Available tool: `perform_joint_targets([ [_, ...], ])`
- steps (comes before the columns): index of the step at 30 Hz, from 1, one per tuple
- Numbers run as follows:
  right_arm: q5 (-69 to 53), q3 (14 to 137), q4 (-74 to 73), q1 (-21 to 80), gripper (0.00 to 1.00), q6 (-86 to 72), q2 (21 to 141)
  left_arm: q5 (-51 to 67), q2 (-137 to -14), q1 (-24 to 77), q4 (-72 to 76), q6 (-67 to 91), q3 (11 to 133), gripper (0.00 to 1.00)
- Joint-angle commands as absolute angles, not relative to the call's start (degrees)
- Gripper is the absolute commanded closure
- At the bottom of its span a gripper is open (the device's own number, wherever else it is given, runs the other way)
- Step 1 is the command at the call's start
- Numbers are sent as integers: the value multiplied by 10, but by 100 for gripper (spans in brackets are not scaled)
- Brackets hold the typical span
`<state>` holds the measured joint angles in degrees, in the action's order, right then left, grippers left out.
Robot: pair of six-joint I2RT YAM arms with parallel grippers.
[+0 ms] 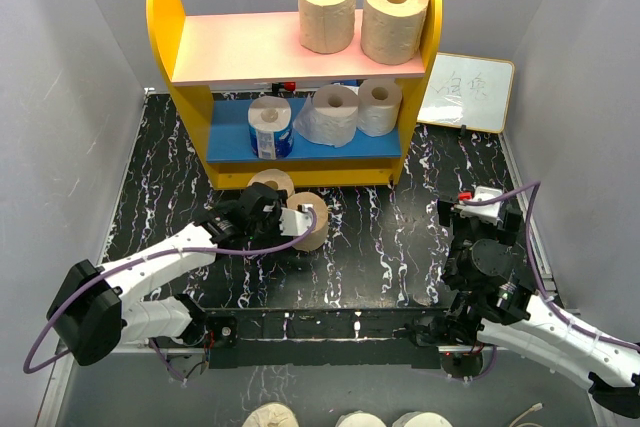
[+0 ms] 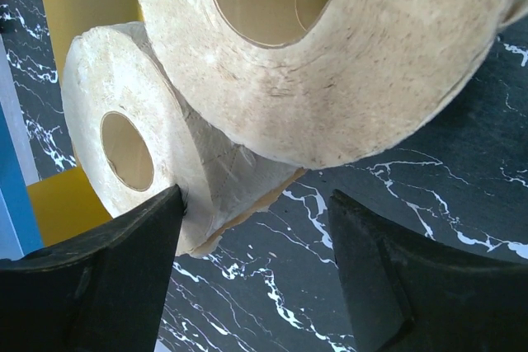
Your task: Place and organize the paper towels onto the shelf
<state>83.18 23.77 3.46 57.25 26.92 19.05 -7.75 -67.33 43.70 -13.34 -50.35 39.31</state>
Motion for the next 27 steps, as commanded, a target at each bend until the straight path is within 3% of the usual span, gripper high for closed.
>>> perform_joint_targets([
  [1,839,236,62,572,10,274,181,-61,-686,440,-124,-492,379,35],
  [7,836,236,62,572,11,274,184,-55,-705,440,-126,-480,385,51],
  [13,835,234,62,573,11,276,170,-46,-724,440,-143,-456,389,75],
  [16,834,233,63,572,11,277,163,-43,-724,440,-157,-442,391,100],
  [27,831,231,64,573,11,280,149,16,-628,440,-400,-476,496,100],
])
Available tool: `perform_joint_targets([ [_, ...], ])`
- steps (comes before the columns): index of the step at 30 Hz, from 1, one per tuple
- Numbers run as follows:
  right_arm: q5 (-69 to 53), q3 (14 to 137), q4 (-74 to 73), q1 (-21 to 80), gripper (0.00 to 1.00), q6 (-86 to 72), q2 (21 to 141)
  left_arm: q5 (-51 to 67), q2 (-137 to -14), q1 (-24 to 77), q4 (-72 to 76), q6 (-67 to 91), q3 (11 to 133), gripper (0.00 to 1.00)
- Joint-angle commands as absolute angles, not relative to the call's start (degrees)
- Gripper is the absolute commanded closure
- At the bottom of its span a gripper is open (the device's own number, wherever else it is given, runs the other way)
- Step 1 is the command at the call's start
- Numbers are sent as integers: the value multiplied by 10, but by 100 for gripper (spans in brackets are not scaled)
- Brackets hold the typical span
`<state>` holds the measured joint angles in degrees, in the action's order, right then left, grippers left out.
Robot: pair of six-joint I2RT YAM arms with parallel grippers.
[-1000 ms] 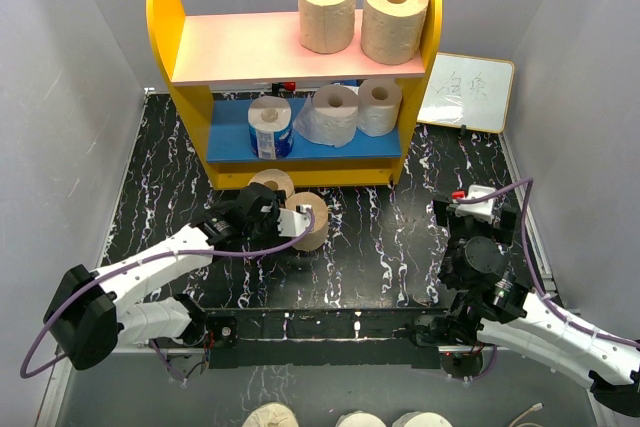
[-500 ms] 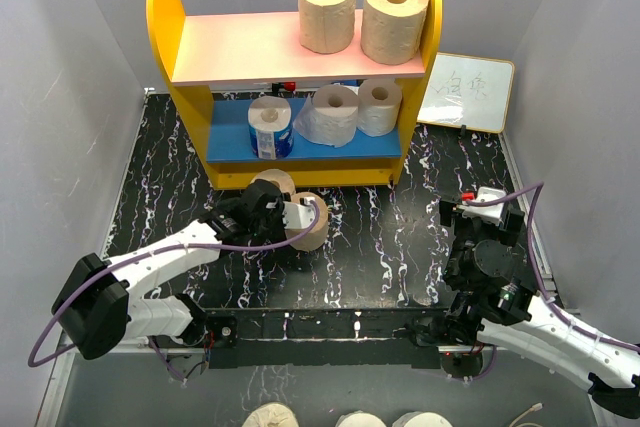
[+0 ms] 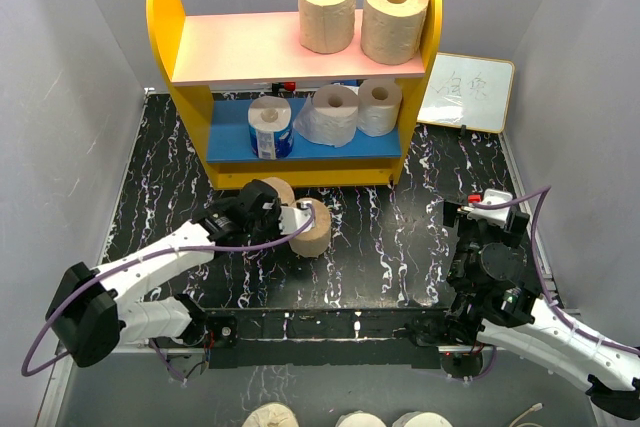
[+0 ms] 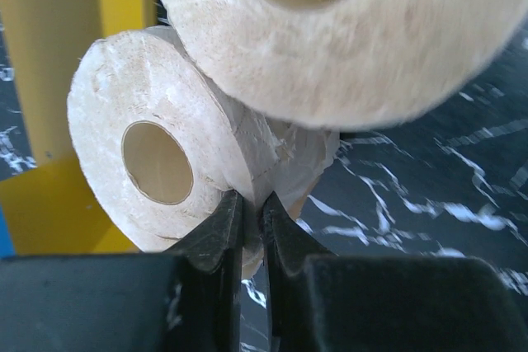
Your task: Place and organize the paper towels onto the shelf
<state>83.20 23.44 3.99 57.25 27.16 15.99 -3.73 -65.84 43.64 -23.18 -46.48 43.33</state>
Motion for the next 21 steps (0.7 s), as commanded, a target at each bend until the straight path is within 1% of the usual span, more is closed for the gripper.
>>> perform_joint_targets([
  [1,831,231,64,573,11,280,146,10,-619,440,-418,-482,511,100],
  [5,831,230,65,573,12,281,134,15,-585,440,-492,-552,553,100],
  [14,832,230,66,573,12,282,137,-27,-587,428,-520,-596,660,100],
  [17,833,229,66,573,12,282,131,-51,-604,428,-523,-590,740,100],
  [21,833,229,66,573,12,284,125,-56,-633,428,-563,-600,870,100],
])
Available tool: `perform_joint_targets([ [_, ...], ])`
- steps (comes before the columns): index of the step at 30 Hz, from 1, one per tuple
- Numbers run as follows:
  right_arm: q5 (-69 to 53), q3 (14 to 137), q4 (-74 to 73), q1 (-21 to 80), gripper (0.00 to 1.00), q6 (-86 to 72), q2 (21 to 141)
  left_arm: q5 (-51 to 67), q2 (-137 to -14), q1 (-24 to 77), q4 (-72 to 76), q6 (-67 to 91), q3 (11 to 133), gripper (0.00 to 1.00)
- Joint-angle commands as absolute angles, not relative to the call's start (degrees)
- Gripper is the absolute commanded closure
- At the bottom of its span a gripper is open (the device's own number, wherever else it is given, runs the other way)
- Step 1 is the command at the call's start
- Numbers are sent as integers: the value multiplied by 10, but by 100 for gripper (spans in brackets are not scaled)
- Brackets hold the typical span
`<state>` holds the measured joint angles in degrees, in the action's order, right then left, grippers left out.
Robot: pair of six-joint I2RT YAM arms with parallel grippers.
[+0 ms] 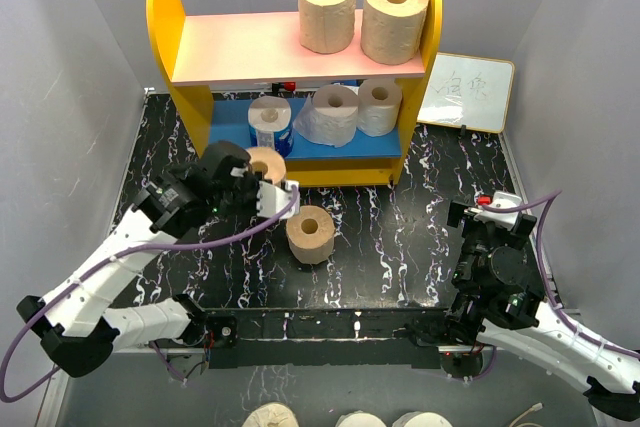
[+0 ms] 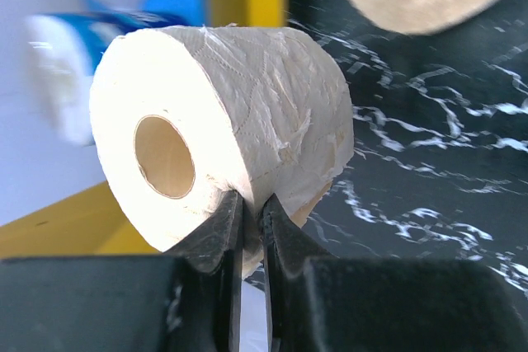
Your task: Place and organize the paper towels onto the shelf
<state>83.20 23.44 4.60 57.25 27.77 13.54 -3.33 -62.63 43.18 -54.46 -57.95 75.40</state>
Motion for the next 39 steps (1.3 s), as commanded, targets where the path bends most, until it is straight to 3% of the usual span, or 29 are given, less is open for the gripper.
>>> perform_joint_targets([
  [1,833,229,66,573,12,284,126,-58,-641,428,-575,-604,898,100],
  [18,828,226,66,573,11,283,120,-75,-696,428,-645,-741,1134,100],
  [29,824,224,67,573,12,286,103,-61,-815,428,-689,-771,1325,100],
  [39,828,222,68,573,13,291,86,-93,-861,415,-643,-813,1378,100],
])
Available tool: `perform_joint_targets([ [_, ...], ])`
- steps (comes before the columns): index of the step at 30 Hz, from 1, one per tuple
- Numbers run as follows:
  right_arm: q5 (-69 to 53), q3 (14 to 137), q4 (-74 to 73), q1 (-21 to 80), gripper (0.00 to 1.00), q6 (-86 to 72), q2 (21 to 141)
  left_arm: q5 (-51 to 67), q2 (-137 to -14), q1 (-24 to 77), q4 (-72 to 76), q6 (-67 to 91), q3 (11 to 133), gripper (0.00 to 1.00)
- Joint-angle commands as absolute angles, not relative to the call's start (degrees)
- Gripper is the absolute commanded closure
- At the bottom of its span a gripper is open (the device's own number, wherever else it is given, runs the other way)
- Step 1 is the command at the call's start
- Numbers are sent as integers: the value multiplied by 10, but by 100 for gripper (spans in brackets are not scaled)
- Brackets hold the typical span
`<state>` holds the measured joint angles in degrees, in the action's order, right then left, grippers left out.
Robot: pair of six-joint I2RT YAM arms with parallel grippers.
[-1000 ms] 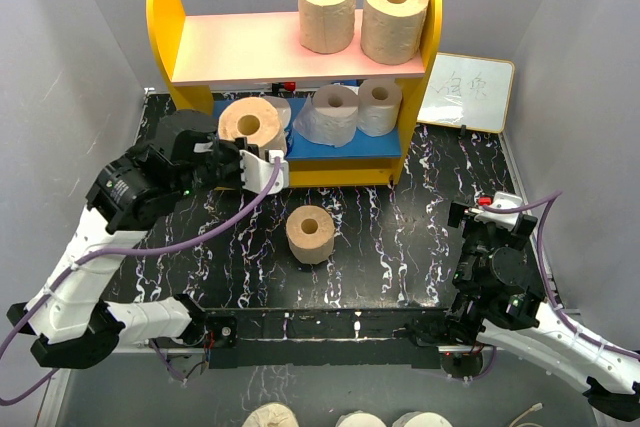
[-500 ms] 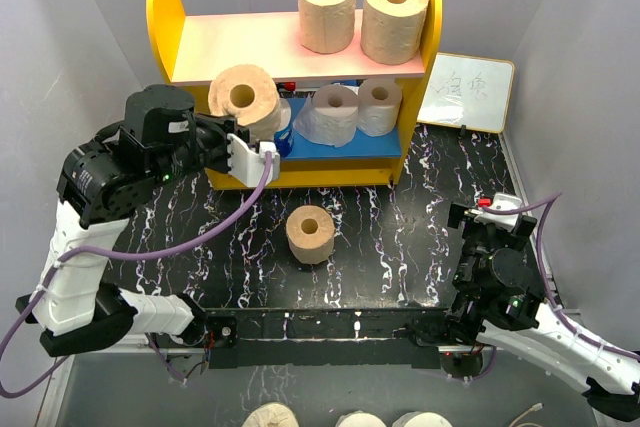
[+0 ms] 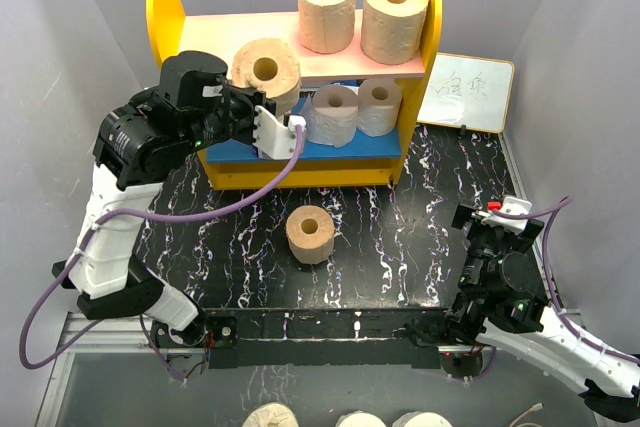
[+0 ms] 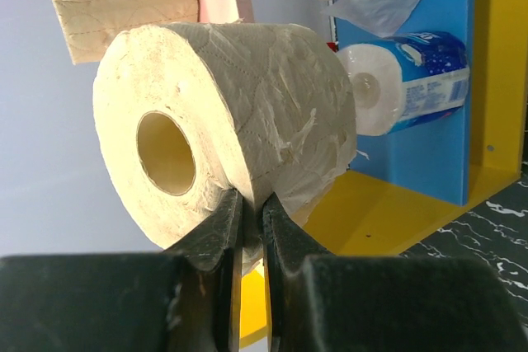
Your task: Place and organize the paper towels onto the shelf
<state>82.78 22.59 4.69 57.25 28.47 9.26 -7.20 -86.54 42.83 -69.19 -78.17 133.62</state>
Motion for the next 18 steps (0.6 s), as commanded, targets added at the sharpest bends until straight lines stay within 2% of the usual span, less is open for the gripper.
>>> perform_joint_targets([
  [1,828,223,68,572,13,291,87,-91,-870,409,-637,-816,1386,100],
  [7,824,222,68,573,13,291,90,-43,-913,333,-608,-829,1442,100],
  [18,826,221,68,573,13,293,70,33,-938,219,-568,-835,1428,100],
])
